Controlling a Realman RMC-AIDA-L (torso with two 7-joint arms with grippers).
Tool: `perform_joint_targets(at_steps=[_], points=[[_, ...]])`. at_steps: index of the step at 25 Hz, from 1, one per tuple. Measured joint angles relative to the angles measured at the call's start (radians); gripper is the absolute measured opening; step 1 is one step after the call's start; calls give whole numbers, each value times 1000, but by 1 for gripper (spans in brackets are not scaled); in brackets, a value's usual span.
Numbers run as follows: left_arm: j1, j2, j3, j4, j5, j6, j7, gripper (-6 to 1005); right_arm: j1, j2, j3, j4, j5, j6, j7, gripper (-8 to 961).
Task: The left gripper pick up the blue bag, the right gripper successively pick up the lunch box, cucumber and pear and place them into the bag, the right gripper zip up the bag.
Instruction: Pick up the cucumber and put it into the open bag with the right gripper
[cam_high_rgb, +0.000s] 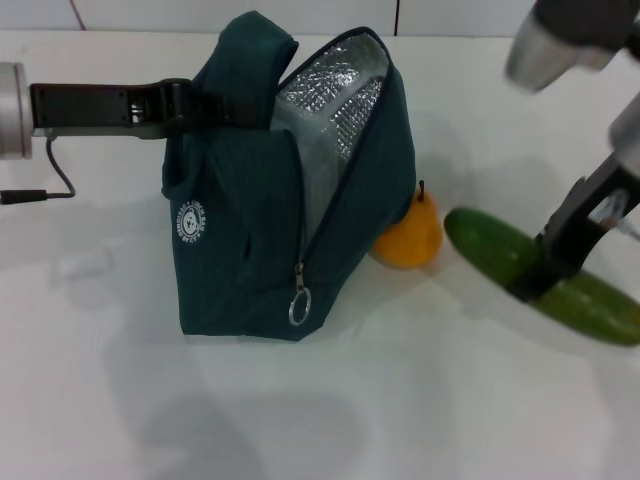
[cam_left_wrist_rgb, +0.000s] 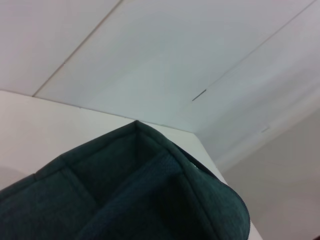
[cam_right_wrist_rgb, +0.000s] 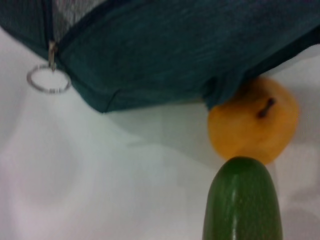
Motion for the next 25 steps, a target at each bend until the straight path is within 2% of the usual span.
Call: perform_joint_targets(at_steps=[5, 8, 13, 15, 18, 21, 23, 25], points=[[3, 2, 0, 0, -3, 0, 2, 33, -34, -10, 176, -101, 10, -52, -19, 600], [3, 2, 0, 0, -3, 0, 3, 33, -47, -12, 320, -151, 55, -84, -50, 600], [1, 0, 0, 0, -3, 0, 3, 33, -86, -34, 497, -178, 257, -76, -96, 600], [-1, -1, 0, -1, -3, 0, 4, 33, -105, -34, 538, -175, 341, -48, -134, 599], [-5, -2, 0, -4, -3, 0, 4, 33, -138, -24, 556, -170, 432, 21, -207, 599], [-6, -4, 0, -4, -3, 0, 4, 33, -162, -3, 545, -144, 493, 101, -304, 599], [-9, -6, 2, -3, -3, 0, 4, 33, -176, 5, 516, -111, 540, 149, -367, 599], [-15, -7, 4, -4, -3, 0, 4, 33, -192, 3, 454, -58, 618, 219, -442, 599]])
